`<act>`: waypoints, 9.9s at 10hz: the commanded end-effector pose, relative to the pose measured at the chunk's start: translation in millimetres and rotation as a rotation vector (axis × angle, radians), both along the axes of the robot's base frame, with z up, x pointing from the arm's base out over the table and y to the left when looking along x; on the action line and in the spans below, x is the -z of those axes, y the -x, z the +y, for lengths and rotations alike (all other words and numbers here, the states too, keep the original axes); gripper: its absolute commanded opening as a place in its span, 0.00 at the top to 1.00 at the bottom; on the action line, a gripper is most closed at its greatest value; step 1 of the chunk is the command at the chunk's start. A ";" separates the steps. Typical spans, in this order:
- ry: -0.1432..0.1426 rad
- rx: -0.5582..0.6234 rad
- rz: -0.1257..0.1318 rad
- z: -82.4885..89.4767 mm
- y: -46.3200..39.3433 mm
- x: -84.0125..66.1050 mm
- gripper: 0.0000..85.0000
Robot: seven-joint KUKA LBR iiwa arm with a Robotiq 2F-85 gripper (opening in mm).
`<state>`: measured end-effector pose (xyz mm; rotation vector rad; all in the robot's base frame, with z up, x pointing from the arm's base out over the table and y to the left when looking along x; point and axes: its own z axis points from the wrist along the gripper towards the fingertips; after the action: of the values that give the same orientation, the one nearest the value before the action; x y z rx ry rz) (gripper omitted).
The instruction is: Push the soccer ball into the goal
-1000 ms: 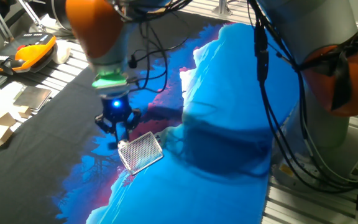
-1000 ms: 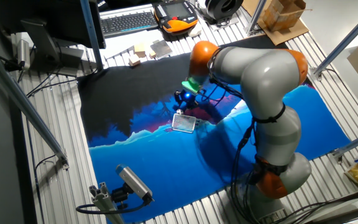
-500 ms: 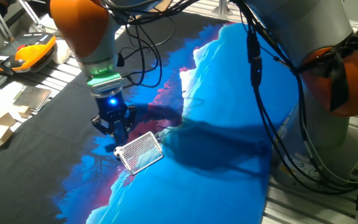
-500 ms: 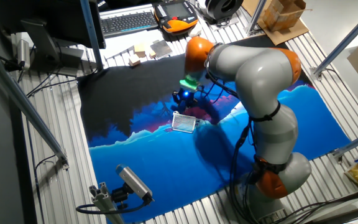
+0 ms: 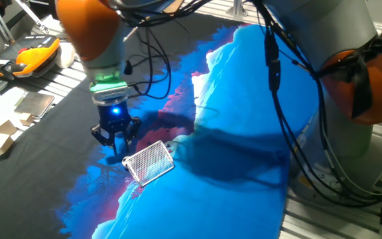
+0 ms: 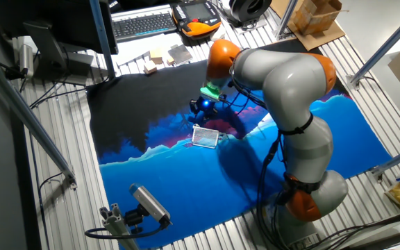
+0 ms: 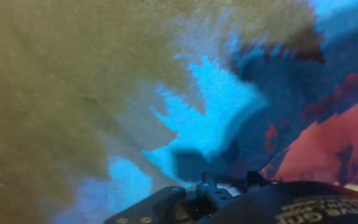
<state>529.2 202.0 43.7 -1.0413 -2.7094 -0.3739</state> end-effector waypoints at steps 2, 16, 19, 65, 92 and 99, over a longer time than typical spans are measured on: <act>-0.014 0.040 -0.017 7.4 0.8 -5.6 0.60; -0.033 0.070 -0.020 20.1 8.1 -14.7 0.60; -0.066 0.117 -0.037 21.9 10.0 -15.1 0.60; 0.136 -0.212 0.062 11.1 27.2 5.8 0.60; 0.261 -0.413 -0.028 -32.9 21.5 -22.7 1.00; 0.243 -0.550 -0.216 -74.6 13.6 -65.2 1.00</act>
<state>515.1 126.6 110.0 -0.2707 -3.1366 -0.0558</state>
